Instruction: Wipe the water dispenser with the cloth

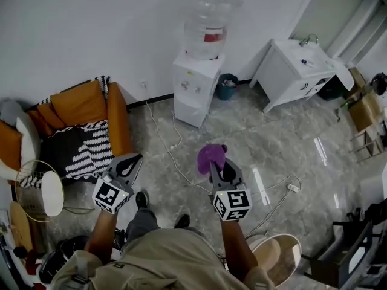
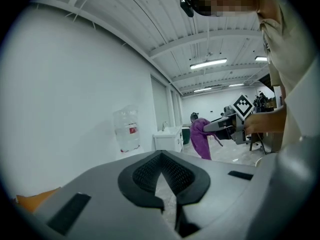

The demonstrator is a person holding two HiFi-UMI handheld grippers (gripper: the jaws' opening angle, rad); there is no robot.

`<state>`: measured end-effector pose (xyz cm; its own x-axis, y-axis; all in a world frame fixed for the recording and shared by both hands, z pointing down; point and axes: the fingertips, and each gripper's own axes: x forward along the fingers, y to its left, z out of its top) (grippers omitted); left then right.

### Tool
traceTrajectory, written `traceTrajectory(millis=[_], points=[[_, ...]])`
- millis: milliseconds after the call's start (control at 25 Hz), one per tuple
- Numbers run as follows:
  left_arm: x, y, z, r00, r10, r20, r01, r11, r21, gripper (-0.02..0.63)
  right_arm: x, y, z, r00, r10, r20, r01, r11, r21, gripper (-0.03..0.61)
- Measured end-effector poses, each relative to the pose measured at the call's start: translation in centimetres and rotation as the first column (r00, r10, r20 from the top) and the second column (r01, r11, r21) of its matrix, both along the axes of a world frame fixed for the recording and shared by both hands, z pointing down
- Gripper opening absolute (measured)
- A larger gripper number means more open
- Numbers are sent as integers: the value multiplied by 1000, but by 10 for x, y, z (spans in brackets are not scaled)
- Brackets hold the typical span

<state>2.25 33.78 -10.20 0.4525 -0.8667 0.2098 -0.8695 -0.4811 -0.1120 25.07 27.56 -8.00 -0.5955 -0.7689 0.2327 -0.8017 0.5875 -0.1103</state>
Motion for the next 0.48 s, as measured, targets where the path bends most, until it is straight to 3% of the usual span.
traceTrajectory(millis=[240,480], points=[[-12,-60,16,995,102,-21,-101,995,13,15,-7,-29,13,995,95,-25,-95,995,-9,95],[-33,-138,17,970,242,-36,-241,970,31,15,-35,-66,10,975,220,-36,-221,975,-11,95]])
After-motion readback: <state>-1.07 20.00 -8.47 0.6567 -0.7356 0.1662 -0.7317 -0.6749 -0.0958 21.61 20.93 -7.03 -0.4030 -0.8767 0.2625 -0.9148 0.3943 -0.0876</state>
